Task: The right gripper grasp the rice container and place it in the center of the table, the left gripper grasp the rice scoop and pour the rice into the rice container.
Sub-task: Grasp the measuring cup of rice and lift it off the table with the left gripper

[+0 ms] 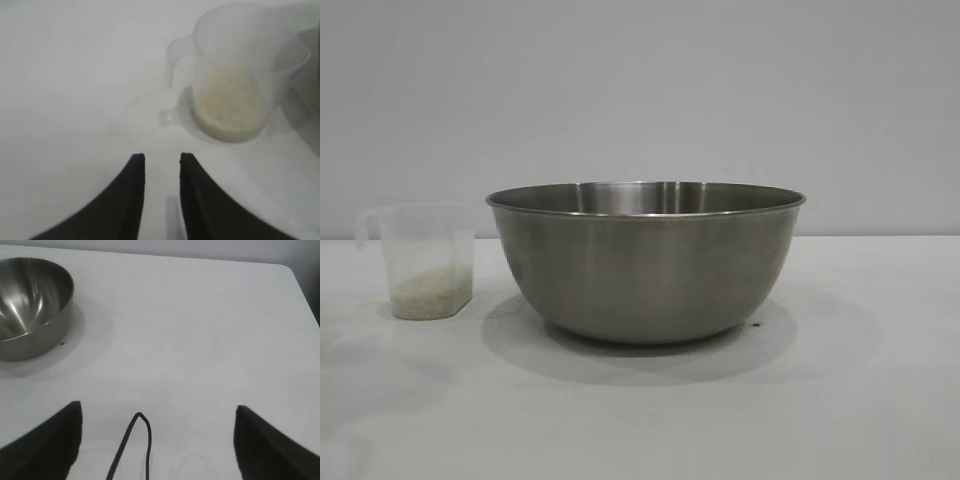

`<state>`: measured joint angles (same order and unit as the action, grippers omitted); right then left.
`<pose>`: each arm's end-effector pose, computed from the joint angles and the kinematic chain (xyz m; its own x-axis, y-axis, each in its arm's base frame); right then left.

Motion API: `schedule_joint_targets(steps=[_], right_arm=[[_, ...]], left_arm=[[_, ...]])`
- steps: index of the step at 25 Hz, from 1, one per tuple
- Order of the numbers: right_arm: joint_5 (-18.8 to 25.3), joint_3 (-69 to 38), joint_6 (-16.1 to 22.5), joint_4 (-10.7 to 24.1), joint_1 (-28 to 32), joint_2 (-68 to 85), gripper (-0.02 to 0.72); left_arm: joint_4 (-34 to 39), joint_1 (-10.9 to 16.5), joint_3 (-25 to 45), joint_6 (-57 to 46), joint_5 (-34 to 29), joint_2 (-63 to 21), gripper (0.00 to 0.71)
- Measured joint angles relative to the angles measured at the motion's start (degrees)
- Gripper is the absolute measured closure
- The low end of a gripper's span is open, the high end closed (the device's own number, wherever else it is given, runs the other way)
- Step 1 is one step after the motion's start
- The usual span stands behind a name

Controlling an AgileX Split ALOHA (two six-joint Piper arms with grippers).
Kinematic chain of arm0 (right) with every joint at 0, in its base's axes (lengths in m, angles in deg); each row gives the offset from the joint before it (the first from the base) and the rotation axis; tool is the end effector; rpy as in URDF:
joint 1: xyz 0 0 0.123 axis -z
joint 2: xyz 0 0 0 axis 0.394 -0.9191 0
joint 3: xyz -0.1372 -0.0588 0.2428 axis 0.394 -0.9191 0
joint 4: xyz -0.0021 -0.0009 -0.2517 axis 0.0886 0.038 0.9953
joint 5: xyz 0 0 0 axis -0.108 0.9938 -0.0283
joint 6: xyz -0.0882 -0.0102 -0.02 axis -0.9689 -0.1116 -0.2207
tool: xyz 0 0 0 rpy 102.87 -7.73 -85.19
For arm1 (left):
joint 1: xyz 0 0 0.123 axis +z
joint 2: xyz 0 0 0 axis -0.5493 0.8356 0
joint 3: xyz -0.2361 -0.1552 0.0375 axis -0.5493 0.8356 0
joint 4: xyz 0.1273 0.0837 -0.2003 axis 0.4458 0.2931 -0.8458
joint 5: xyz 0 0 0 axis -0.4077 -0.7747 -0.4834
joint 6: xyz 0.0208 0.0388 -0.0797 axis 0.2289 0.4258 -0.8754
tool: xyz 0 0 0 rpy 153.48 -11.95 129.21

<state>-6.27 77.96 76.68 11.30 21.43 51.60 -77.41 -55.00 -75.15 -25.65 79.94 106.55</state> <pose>-0.0106 0.0080 0.2679 -0.5123 -0.0970 -0.8533 -0.1512 0.9883 -0.0216 0.2142 -0.0659 0.0958 -0.4007 0.0648 -0.9139 0.1613 0.9869 -0.0007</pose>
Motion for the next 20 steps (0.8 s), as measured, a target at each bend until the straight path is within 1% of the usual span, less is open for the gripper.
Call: schedule_joint_targets(steps=[1, 2, 10, 14, 20], right_arm=[[0.00, 0.00, 0.00, 0.00, 0.00, 0.00, 0.137], [0.00, 0.00, 0.00, 0.00, 0.00, 0.00, 0.137], [0.00, 0.00, 0.00, 0.00, 0.00, 0.00, 0.137], [0.00, 0.00, 0.00, 0.00, 0.00, 0.00, 0.137], [0.00, 0.00, 0.00, 0.00, 0.00, 0.00, 0.137]], left_arm=[[-0.11, 0.00, -0.84, 0.00, 0.00, 0.27, 0.546], [-0.11, 0.00, -1.49, 0.00, 0.00, 0.76, 0.520], [-1.93, 0.00, -6.34, 0.00, 0.14, 5.87, 0.520], [-3.23, 0.00, -8.62, 0.78, 0.23, 7.07, 0.520], [-3.35, 0.00, -10.46, 1.26, 0.28, 8.66, 0.520]])
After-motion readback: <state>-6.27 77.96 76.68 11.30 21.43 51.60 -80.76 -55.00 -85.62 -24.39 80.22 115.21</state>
